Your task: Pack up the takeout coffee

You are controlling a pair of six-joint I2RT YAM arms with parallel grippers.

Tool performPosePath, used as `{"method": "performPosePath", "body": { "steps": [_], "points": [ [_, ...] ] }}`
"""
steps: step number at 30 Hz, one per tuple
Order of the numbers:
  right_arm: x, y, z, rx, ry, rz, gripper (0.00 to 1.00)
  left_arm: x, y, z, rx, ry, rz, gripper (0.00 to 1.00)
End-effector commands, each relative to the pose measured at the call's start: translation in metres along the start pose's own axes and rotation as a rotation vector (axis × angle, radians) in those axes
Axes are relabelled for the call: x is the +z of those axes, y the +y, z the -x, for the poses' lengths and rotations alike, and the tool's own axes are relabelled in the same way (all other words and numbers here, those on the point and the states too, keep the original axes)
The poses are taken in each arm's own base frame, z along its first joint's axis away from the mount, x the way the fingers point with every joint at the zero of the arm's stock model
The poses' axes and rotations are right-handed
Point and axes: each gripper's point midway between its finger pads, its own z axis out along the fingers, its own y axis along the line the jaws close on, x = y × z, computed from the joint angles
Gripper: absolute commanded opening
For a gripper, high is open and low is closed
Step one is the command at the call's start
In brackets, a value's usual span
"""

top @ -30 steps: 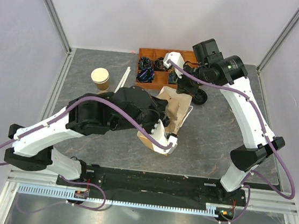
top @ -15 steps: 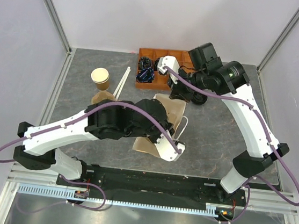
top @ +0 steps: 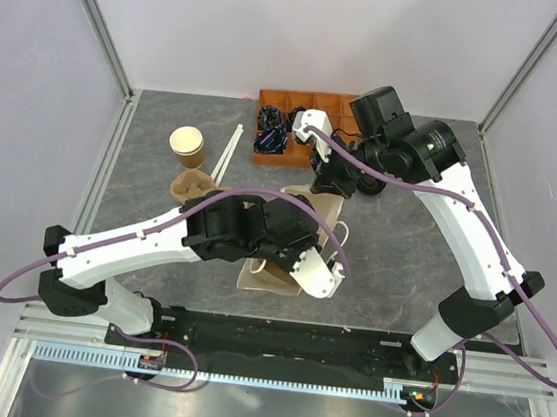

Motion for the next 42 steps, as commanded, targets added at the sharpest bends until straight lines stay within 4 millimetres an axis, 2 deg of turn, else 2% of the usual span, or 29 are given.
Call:
{"method": "performPosePath", "body": {
  "steps": [1,8,12,18,21,25,28,30,33,38,39,40,41,42],
  "points": [
    [-0.004,0.013,0.011,0.005,-0.06,0.042,0.0,0.001,0.006,0.002,-0.079,-0.039,0.013,0.02],
    [0.002,0.023,0.009,0.047,-0.057,0.106,0.0,-0.002,0.015,0.004,-0.071,-0.045,0.025,0.04],
    [0.009,0.031,0.004,0.097,-0.049,0.157,0.0,0.009,0.012,-0.002,-0.091,-0.061,0.018,0.04],
    [0.021,0.024,-0.004,0.113,-0.02,0.14,0.0,0.016,0.016,-0.015,-0.129,-0.063,0.028,0.04],
    [0.021,0.023,0.0,0.121,-0.025,0.145,0.0,0.006,0.017,-0.008,-0.126,-0.106,0.018,0.04],
    [0.014,0.02,0.007,0.124,-0.032,0.127,0.0,-0.024,0.021,0.011,-0.128,-0.214,-0.003,0.04],
    [0.007,0.02,0.015,0.12,-0.056,0.118,0.0,-0.032,0.01,0.015,-0.109,-0.246,-0.044,0.04],
    [0.009,0.018,0.01,0.124,-0.037,0.107,0.0,-0.034,0.004,0.014,-0.104,-0.25,-0.062,0.04],
    [0.018,0.017,-0.002,0.126,0.006,0.118,0.0,-0.028,-0.006,0.011,-0.103,-0.243,-0.089,0.03],
    [0.025,0.014,-0.008,0.127,0.03,0.122,0.01,-0.018,-0.018,0.006,-0.126,-0.227,-0.111,0.03],
    [0.027,0.013,-0.01,0.129,0.04,0.119,0.09,-0.018,-0.017,0.006,-0.129,-0.23,-0.104,0.03],
    [0.029,0.011,-0.012,0.131,0.046,0.117,0.13,-0.015,-0.019,0.005,-0.129,-0.223,-0.112,0.03],
    [0.032,0.01,-0.014,0.136,0.058,0.119,0.25,-0.014,-0.02,0.004,-0.135,-0.219,-0.114,0.03],
    [0.033,0.009,-0.017,0.135,0.071,0.115,0.31,-0.015,-0.02,0.004,-0.135,-0.222,-0.112,0.02]
  ]
}}
